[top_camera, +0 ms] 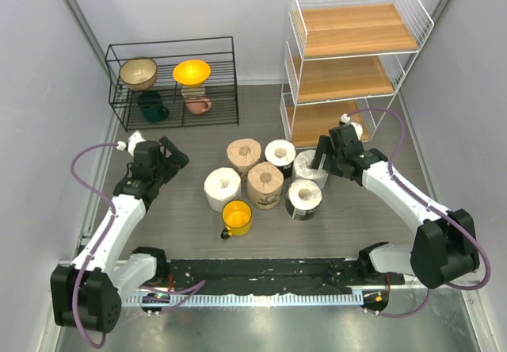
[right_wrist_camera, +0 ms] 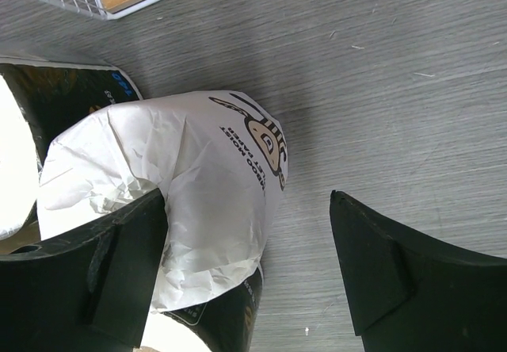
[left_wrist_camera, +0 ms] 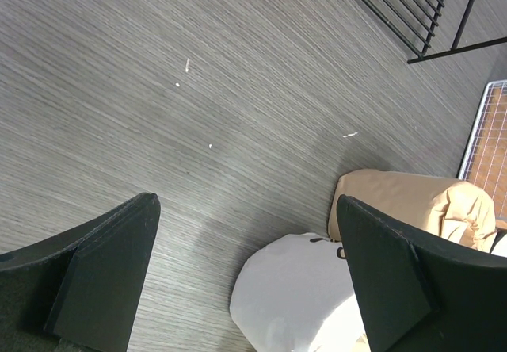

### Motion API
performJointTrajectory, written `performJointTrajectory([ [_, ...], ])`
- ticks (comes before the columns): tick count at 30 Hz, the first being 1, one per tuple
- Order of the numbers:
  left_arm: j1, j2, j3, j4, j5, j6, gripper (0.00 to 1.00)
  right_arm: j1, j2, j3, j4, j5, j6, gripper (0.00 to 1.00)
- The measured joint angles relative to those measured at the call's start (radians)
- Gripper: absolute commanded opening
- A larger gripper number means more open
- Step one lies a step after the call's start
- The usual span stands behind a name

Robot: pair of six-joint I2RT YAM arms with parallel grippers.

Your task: Place and organize the paper towels onto the shelf

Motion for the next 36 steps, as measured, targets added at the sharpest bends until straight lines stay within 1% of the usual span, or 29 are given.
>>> performJointTrajectory([
  [15,0.000,0.041,0.000,0.005,0.007,0.003,1.00,0.014,0.040,0.000,0.016,0.001,0.017,0.84],
  [27,0.000,0.041,0.000,0.007,0.022,0.003,1.00,0.021,0.060,0.000,0.029,0.004,0.029,0.77],
  [36,0.000,0.040,0.000,0.006,0.032,0.002,1.00,0.021,0.066,0.009,0.024,0.009,0.019,0.75],
])
